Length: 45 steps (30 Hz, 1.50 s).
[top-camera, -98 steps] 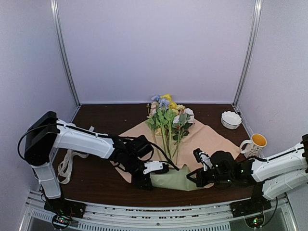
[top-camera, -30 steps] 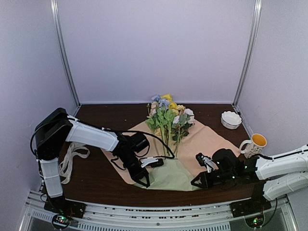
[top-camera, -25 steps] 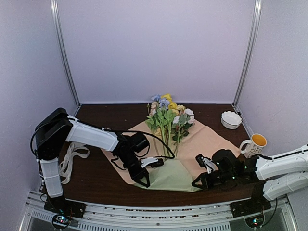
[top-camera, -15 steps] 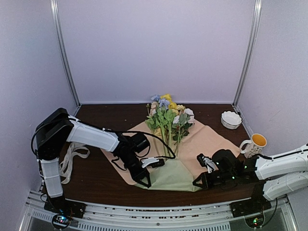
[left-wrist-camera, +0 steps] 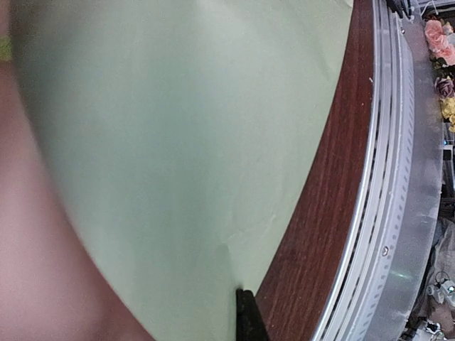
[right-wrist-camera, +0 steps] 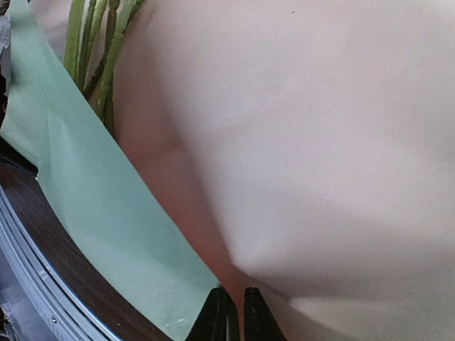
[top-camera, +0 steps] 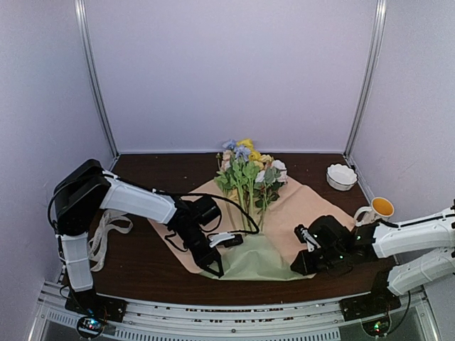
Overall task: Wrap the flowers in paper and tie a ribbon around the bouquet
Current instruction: Pass from the right arm to the left, then press the fold line on the 1/4-folded wrapping paper.
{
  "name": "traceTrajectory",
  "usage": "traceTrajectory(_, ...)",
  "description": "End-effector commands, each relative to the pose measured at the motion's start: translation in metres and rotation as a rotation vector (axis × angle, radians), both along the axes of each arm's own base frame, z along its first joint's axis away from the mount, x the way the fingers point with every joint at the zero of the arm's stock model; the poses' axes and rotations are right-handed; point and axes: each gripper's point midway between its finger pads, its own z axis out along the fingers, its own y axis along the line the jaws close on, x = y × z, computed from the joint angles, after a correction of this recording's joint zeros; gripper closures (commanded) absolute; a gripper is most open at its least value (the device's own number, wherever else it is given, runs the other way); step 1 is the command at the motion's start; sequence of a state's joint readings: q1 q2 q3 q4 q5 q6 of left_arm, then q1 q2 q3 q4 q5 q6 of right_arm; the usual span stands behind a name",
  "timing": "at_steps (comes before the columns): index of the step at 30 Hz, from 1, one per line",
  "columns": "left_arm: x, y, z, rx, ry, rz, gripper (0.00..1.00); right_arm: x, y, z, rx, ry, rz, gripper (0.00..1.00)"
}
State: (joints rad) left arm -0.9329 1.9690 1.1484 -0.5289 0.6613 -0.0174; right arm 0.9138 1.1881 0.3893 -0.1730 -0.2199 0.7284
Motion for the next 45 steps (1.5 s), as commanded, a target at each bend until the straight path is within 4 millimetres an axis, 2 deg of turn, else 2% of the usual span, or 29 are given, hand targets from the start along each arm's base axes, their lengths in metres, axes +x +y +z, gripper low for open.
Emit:
traceTrajectory(1,-0.01,0.026,-0.025,0.129,0.061,0.008,1.0,0.017,-0.025,0.024,-0.149,-0.079,-0.048,0.84)
traceTrajectory(4,-0.01,0.026,-0.025,0.131,0.061,0.011,1.0,0.023,-0.026,0.05,-0.183,-0.121,-0.054,0.83)
traceTrajectory(6,-0.011,0.026,-0.026,0.131,0.064,0.01,1.0,0.026,-0.009,0.073,-0.14,-0.163,-0.026,0.83)
traceTrajectory(8,-0.012,0.026,-0.025,0.125,0.071,0.009,1.0,0.02,0.026,0.092,-0.037,-0.197,0.057,0.83)
traceTrajectory(11,-0.011,0.026,-0.027,0.126,0.068,0.011,1.0,-0.004,0.093,0.105,0.224,-0.155,0.21,0.84)
traceTrajectory(13,-0.011,0.026,-0.027,0.128,0.065,0.012,1.0,-0.01,0.121,0.106,0.362,-0.091,0.218,0.86)
traceTrajectory(15,-0.012,0.025,-0.027,0.126,0.071,0.011,1.0,-0.012,0.138,0.097,0.414,-0.03,0.216,0.87)
traceTrajectory(20,-0.012,0.025,-0.028,0.127,0.074,0.008,1.0,-0.013,0.156,0.06,0.407,0.068,0.214,0.9)
traceTrajectory(24,-0.013,0.025,-0.029,0.125,0.082,0.007,1.0,-0.009,0.147,0.021,0.32,0.13,0.156,0.92)
traceTrajectory(27,-0.013,0.026,-0.03,0.129,0.079,0.007,1.0,-0.012,0.125,-0.009,0.23,0.173,0.104,0.92)
traceTrajectory(30,-0.012,0.026,-0.03,0.131,0.076,0.008,1.0,-0.018,0.102,-0.027,0.169,0.2,0.066,0.93)
traceTrajectory(35,-0.013,0.026,-0.031,0.134,0.08,0.006,1.0,-0.027,0.064,-0.047,0.102,0.227,0.002,0.93)
traceTrajectory(45,-0.013,0.028,-0.033,0.146,0.079,0.003,1.0,-0.026,0.016,-0.053,0.081,0.226,-0.111,0.93)
